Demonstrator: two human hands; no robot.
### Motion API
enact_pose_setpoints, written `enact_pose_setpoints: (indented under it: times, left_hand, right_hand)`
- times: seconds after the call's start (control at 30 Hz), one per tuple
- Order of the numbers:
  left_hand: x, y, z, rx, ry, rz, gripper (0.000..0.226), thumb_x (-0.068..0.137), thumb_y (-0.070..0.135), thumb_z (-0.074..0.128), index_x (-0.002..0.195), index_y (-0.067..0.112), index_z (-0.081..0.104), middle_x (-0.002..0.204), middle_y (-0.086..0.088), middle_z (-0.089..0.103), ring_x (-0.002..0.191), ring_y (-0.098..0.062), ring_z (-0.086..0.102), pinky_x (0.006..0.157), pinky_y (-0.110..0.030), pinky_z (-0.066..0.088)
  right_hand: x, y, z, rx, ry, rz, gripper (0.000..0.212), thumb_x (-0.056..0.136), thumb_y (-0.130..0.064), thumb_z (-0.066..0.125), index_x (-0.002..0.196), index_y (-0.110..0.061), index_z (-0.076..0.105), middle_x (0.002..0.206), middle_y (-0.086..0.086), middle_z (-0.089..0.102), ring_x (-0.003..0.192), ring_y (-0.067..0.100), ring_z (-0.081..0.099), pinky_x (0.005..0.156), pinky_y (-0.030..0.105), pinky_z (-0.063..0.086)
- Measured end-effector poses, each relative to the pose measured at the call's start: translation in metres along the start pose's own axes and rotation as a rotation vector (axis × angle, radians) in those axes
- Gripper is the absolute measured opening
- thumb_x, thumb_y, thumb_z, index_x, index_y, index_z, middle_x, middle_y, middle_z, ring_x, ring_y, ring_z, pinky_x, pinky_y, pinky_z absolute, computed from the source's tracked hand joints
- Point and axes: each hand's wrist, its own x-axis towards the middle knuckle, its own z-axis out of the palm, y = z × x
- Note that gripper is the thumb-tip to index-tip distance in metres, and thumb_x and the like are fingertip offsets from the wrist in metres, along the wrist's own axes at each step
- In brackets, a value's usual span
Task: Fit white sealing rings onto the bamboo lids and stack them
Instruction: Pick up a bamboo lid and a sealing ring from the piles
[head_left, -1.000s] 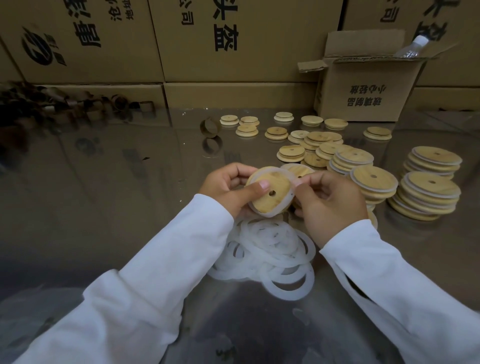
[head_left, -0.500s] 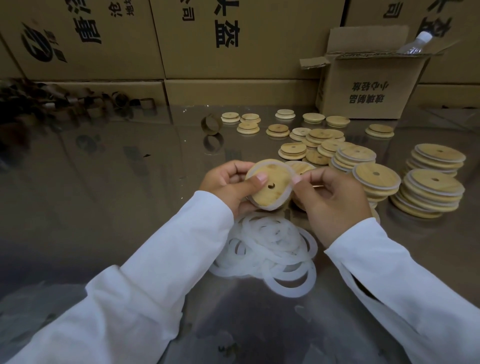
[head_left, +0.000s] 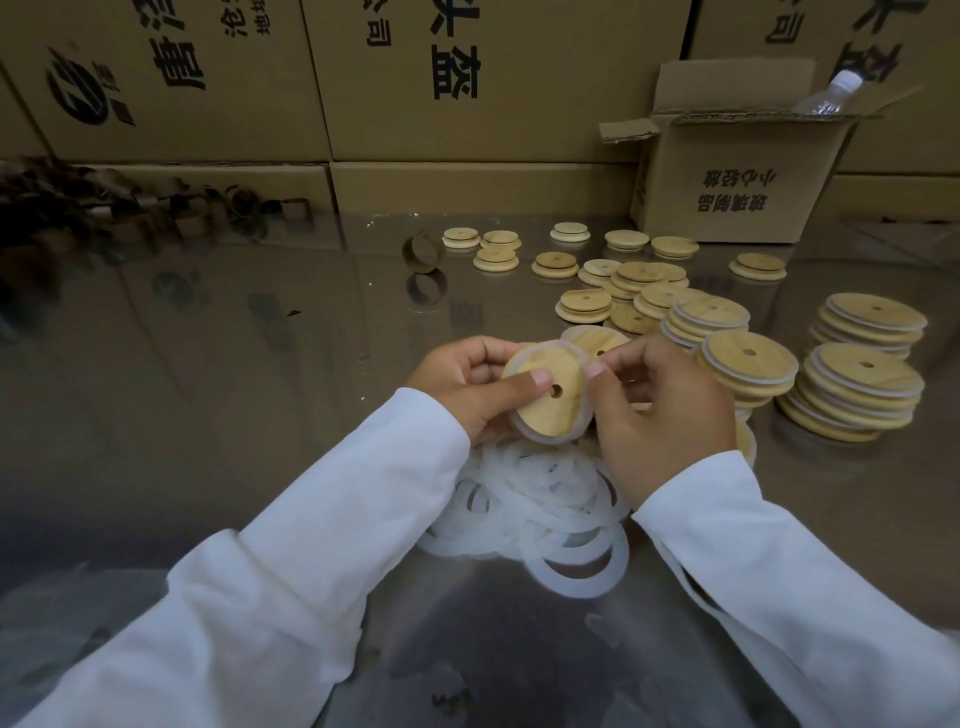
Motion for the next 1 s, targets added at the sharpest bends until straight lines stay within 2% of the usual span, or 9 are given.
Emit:
enact_pose_setpoints:
  times: [0.17, 0.27, 0.37, 0.43, 0.63, 0.7, 0.8, 0.9, 1.0]
  left_hand:
    - [0.0017, 0.0, -0.0023, 0.03, 0.016, 0.046, 0.011, 0.078, -0.001, 0.063, 0.084, 0.009, 0.061, 0.077, -0.01, 0.064, 0.061, -0.013, 0.065, 0.056, -0.026, 0.056]
    - [0.0021, 0.0011, -0.0036, 0.071, 0.012, 0.074, 0.011, 0.078, 0.0, 0.063, 0.084, 0.01, 0.061, 0.08, -0.009, 0.063, 0.064, -0.015, 0.064, 0.057, -0.027, 0.056]
    - [0.0018, 0.0019, -0.0028, 0.029, 0.013, 0.07, 0.011, 0.079, -0.001, 0.062, 0.083, 0.009, 0.061, 0.08, -0.011, 0.062, 0.063, -0.015, 0.065, 0.056, -0.029, 0.057]
    - [0.0012, 0.0022, -0.0015, -0.004, 0.017, 0.06, 0.011, 0.08, -0.004, 0.06, 0.082, 0.007, 0.06, 0.079, -0.012, 0.061, 0.061, -0.014, 0.065, 0.055, -0.03, 0.057]
    - [0.0007, 0.0019, -0.0026, 0.005, 0.052, 0.069, 0.01, 0.081, -0.004, 0.06, 0.083, 0.006, 0.059, 0.078, -0.012, 0.062, 0.064, -0.017, 0.064, 0.058, -0.033, 0.058]
    - [0.0009, 0.0021, -0.0012, -0.01, 0.066, 0.073, 0.011, 0.08, -0.004, 0.06, 0.081, 0.007, 0.059, 0.078, -0.012, 0.062, 0.067, -0.02, 0.063, 0.063, -0.036, 0.057]
    - [0.0001, 0.0028, 0.0021, -0.054, 0.078, 0.068, 0.01, 0.08, -0.004, 0.06, 0.08, 0.005, 0.058, 0.074, -0.012, 0.063, 0.064, -0.02, 0.064, 0.063, -0.039, 0.057]
    - [-0.001, 0.0029, 0.0026, -0.063, 0.062, 0.065, 0.009, 0.078, -0.003, 0.062, 0.078, 0.004, 0.057, 0.064, -0.007, 0.064, 0.058, -0.016, 0.065, 0.054, -0.035, 0.058]
    - [-0.0007, -0.0003, 0.0028, 0.022, 0.036, 0.055, 0.005, 0.078, 0.004, 0.064, 0.08, 0.007, 0.062, 0.066, -0.005, 0.066, 0.061, -0.016, 0.064, 0.06, -0.032, 0.057]
  right_hand:
    - [0.004, 0.0011, 0.0009, 0.054, -0.018, 0.075, 0.02, 0.085, -0.016, 0.058, 0.068, -0.026, 0.052, 0.065, -0.015, 0.054, 0.059, -0.012, 0.052, 0.052, -0.001, 0.037]
    - [0.006, 0.0002, 0.001, 0.106, -0.013, 0.12, 0.017, 0.086, -0.014, 0.057, 0.071, -0.022, 0.055, 0.066, -0.012, 0.055, 0.056, -0.001, 0.052, 0.054, 0.002, 0.04]
    - [0.005, -0.0019, 0.0036, 0.142, -0.005, 0.14, 0.015, 0.087, -0.014, 0.055, 0.074, -0.019, 0.054, 0.068, -0.008, 0.056, 0.065, 0.007, 0.056, 0.07, 0.028, 0.054]
    - [0.0039, -0.0034, 0.0053, 0.108, 0.001, 0.123, 0.015, 0.089, -0.015, 0.053, 0.074, -0.02, 0.051, 0.069, -0.009, 0.054, 0.068, 0.011, 0.056, 0.072, 0.04, 0.053]
    - [0.0033, -0.0026, 0.0005, 0.071, -0.073, 0.043, 0.02, 0.086, -0.021, 0.057, 0.07, -0.03, 0.05, 0.071, -0.018, 0.055, 0.065, -0.007, 0.055, 0.055, 0.002, 0.04]
    - [0.0017, -0.0028, 0.0002, 0.106, -0.07, 0.053, 0.017, 0.085, -0.025, 0.06, 0.071, -0.031, 0.051, 0.073, -0.019, 0.057, 0.067, -0.012, 0.054, 0.057, 0.002, 0.04]
    - [-0.001, -0.0033, 0.0015, 0.115, -0.04, 0.04, 0.015, 0.084, -0.028, 0.061, 0.073, -0.031, 0.052, 0.075, -0.018, 0.059, 0.07, -0.005, 0.056, 0.062, 0.007, 0.041]
    - [-0.0012, -0.0035, 0.0005, 0.086, 0.023, -0.014, 0.019, 0.084, -0.025, 0.06, 0.07, -0.033, 0.05, 0.07, -0.021, 0.056, 0.068, -0.009, 0.055, 0.06, 0.004, 0.041]
    - [-0.0021, -0.0027, 0.0001, 0.052, 0.015, -0.054, 0.021, 0.084, -0.021, 0.061, 0.068, -0.03, 0.051, 0.068, -0.021, 0.054, 0.066, -0.008, 0.055, 0.061, 0.004, 0.041]
